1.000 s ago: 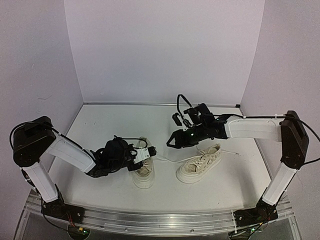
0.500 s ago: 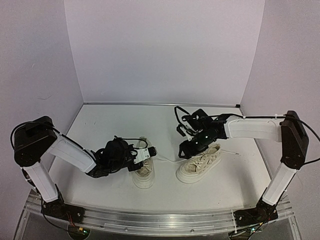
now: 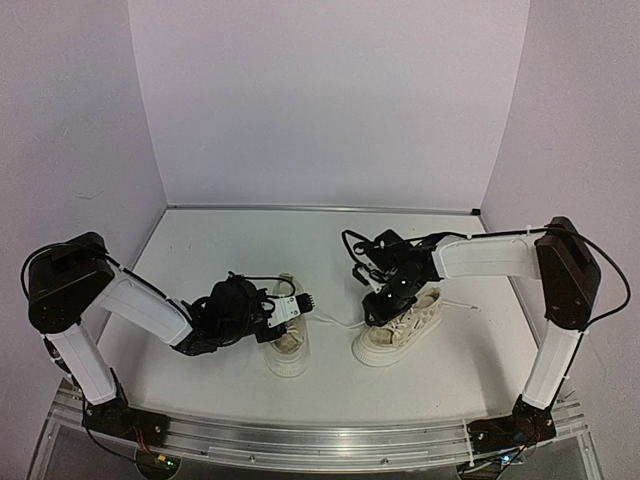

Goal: Tie the shoes

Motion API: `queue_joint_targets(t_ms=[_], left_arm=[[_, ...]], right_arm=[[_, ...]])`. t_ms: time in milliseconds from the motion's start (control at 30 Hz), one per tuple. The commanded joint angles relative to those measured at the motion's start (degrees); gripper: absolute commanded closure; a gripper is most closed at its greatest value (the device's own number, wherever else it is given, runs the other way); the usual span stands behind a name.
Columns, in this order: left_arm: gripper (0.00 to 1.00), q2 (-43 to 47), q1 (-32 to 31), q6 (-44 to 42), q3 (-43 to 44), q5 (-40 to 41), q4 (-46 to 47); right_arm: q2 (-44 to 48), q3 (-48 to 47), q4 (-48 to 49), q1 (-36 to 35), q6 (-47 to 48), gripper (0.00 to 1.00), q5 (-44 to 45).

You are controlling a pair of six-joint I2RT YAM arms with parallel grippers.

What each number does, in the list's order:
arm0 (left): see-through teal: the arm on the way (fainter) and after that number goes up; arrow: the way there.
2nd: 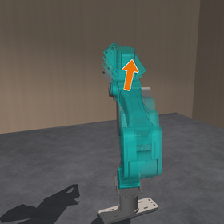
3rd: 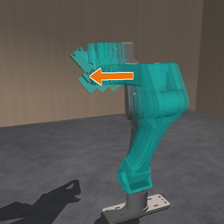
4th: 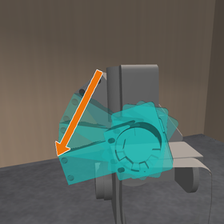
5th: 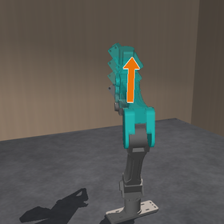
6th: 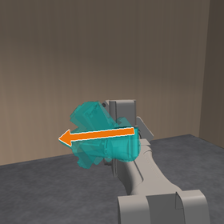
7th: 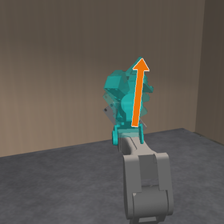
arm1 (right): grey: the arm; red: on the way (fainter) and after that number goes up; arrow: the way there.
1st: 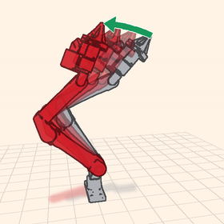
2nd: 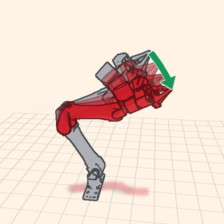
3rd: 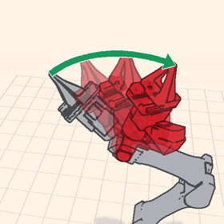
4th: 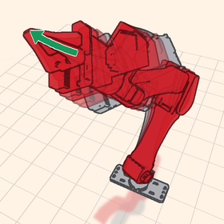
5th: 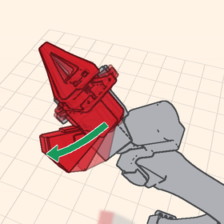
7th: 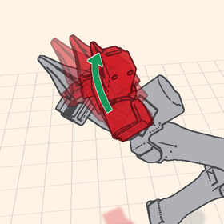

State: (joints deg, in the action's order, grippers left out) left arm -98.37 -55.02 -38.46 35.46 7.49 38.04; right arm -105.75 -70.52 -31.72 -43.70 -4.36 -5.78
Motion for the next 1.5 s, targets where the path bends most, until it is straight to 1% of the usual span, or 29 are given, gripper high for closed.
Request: queue_joint_targets(t_ms=[0, 100, 200, 300, 533, 700, 900, 1000, 1367, 1467], left_arm=[[1.0, -0.4, 0.1, 1.2, 0.2, -0.9, 2.7], [1.0, -0.3, 0.0, 1.2, 0.1, -0.8, 2.6], [1.0, 0.1, 0.1, 1.3, -0.3, -0.9, 2.9], [1.0, 0.8, 0.1, 1.3, -0.8, -0.9, 3.3], [1.0, 3.1, 0.1, 1.0, -2.2, -1.3, 4.3], [1.0, 3.7, 0.0, -0.2, -2.8, -3.1, 3.9], [1.0, 5.0, -0.1, -2.2, -4.2, -4.6, 3.3], [1.0, 5.0, -0.3, -3.3, -4.1, -4.6, 2.0], [1.0, 2.7, -1.8, -6.4, -3.1, -3.9, 0.1], [1.0, 2.5, -2.0, -6.7, -3.0, -3.8, -0.5]], right_arm=[[0.4, -1.5, -2.5, -0.2, 0.9, 0.68, 1.0], [1.1, -2.1, -2.7, -0.2, 0.8, 0.83, 1.2], [2.3, -2.8, -2.9, -0.2, 0.3, 0.95, 1.7], [3.9, -3.8, -2.8, -0.1, -0.2, 1.0, 2.3], [8.3, -7.5, 0.2, 1.2, -2.1, 1.0, 2.5], [7.9, -12.9, 3.8, 1.9, -3.5, 1.0, -2.2], [-0.7, -24.8, 4.7, 1.8, -4.3, 1.0, -13.5], [-5.7, -31.2, 4.7, 1.3, -4.9, 1.0, -16.9], [-22.0, -55.7, 3.3, -5.1, -8.8, 1.0, -23.2], [-25.6, -60.5, 3.0, -6.8, -10.0, 1.0, -25.1]])
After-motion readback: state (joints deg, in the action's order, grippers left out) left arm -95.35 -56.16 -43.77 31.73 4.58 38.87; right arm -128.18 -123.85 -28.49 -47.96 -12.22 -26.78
